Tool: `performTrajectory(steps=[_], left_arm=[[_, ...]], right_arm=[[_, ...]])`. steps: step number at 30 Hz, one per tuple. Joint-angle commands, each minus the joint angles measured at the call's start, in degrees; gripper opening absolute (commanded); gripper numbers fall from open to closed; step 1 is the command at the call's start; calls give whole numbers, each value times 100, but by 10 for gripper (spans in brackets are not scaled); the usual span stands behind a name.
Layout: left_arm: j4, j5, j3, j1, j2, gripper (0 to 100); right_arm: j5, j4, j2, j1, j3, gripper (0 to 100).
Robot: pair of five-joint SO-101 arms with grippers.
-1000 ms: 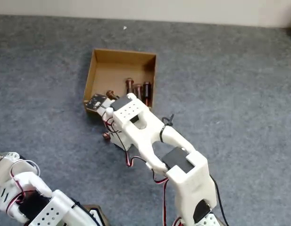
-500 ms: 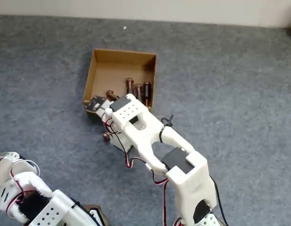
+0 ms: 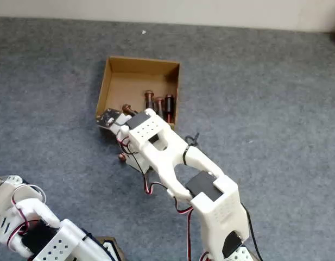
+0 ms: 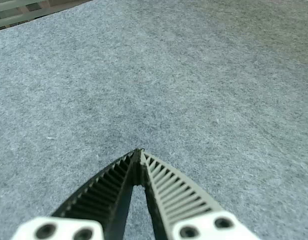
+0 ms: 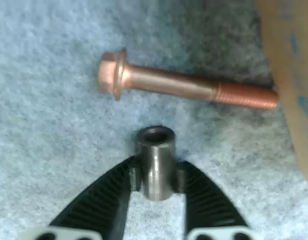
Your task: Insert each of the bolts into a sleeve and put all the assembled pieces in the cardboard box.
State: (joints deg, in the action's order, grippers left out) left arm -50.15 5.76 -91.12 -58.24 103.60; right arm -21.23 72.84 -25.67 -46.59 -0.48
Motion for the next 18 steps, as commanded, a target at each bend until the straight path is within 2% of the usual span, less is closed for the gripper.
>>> performTrajectory(steps=[1,6,12,18], left_arm=[[141,-88,40,-40,31,11],[132,-88,40,-22,31,11],[123,-79,40,-4,31,11],[123,-79,40,435,31,11]], right_arm=[[-26,-154,101,-31,75,9],[9,-40,769,259,295,4],[431,-92,2369,523,1051,4],[1116,-92,3749,541,1692,4]])
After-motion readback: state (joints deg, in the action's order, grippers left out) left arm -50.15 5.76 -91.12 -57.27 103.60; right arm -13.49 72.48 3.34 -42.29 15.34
